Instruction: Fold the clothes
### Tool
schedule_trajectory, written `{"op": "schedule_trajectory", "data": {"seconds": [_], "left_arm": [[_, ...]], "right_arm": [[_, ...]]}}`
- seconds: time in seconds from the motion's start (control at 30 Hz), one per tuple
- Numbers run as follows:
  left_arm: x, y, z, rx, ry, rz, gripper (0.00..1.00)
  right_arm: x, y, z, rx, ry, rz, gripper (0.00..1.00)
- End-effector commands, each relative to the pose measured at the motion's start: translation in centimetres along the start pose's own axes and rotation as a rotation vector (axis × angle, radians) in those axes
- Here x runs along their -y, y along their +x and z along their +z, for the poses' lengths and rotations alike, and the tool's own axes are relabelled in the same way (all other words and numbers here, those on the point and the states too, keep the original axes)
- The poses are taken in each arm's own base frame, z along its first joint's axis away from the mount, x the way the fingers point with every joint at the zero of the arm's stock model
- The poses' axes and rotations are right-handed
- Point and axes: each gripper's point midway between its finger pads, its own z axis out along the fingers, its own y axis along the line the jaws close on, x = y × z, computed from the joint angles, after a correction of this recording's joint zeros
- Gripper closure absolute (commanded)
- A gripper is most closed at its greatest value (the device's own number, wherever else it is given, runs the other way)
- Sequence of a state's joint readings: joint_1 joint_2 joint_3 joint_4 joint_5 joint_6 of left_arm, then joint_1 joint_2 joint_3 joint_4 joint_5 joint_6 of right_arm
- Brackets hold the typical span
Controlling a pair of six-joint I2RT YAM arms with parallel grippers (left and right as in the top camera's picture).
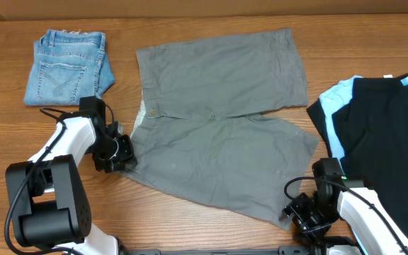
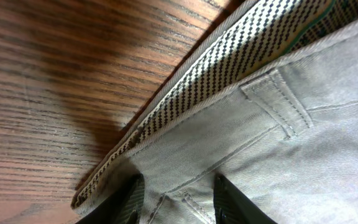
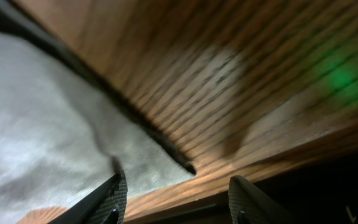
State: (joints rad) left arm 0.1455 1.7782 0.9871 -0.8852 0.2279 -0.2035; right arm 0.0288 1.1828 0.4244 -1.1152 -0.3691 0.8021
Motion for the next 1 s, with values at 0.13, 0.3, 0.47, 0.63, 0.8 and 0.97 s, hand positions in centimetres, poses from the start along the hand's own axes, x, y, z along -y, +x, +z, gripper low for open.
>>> {"op": "schedule_trajectory", "data": {"seconds": [0.13, 0.3, 0.47, 0.63, 0.8, 0.97], "left_arm": [[-1.6, -0.3, 1.0, 0.004, -0.071, 0.014, 0.59], [-1.6, -0.2, 1.0, 0.003, -0.071, 0.014, 0.59], [-1.7, 0.0, 1.0, -0.005, -0.073, 0.013, 0.59], [-1.7, -0.1, 1.0, -0.003, -0.073, 0.013, 0.58], [-1.7, -0.1, 1.0, -0.003, -0.075, 0.013, 0.58], [-1.8, -0.1, 0.9, -0.004, -0.074, 0.009, 0.59]], "right_arm": [[0.3, -1.2, 0.6, 0.048, 0.025, 0.055, 0.53], [0.2, -1.4, 1.2, 0.022, 0.043, 0.048, 0.71], [0.0, -0.5, 1.0, -0.03, 0.039, -0.013, 0.78], [-0.1, -0.5, 1.0, -0.028, 0.039, -0.015, 0.88], [-2.0, -1.4, -0.7, 0.021, -0.001, -0.067, 0.96], [-4.6, -1.6, -4.7, 0.085, -0.061, -0.141, 0.96]]}}
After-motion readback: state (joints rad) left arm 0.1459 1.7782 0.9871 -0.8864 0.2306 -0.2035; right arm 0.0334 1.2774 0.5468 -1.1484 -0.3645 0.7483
